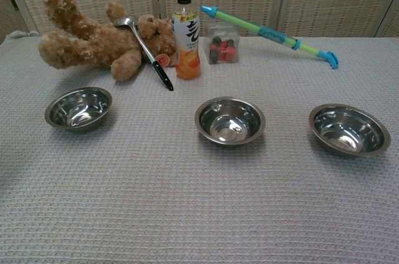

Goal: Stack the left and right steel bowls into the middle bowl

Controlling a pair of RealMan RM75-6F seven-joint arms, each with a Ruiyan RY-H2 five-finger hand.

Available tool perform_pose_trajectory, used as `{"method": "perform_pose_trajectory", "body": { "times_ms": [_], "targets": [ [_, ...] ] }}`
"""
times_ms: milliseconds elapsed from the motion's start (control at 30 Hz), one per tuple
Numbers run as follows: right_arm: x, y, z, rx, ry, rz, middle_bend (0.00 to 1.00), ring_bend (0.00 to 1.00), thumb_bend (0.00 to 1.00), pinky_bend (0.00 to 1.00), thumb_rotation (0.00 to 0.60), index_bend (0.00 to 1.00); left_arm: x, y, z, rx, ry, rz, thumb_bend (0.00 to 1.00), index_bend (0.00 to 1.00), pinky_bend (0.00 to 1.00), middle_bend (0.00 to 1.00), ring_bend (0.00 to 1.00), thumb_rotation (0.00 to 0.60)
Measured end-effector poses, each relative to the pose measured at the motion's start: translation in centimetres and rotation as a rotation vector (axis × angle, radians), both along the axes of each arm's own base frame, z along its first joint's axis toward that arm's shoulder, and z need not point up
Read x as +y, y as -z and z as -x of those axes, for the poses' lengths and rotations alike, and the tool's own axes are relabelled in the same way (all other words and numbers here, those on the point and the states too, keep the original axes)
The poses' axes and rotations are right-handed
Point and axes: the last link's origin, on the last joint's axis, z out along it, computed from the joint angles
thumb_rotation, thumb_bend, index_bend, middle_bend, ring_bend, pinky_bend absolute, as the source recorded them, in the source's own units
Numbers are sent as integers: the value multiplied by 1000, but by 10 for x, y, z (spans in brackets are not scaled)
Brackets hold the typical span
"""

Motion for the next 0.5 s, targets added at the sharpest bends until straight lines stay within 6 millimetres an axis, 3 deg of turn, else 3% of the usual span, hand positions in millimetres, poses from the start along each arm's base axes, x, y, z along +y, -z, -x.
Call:
{"method": "perform_pose_trajectory", "body": {
  "times_ms": [333,500],
  "targets": [
    [0,-12,5,-14,27,45,0,0,69,0,600,0,46,37,-12,4,79,60,420,2,88,0,0,600],
    [-4,-12,8,-6,46,56,0,0,69,0,600,0,69,50,-8,58,90,58,420,109,82,0,0,600]
  ]
}}
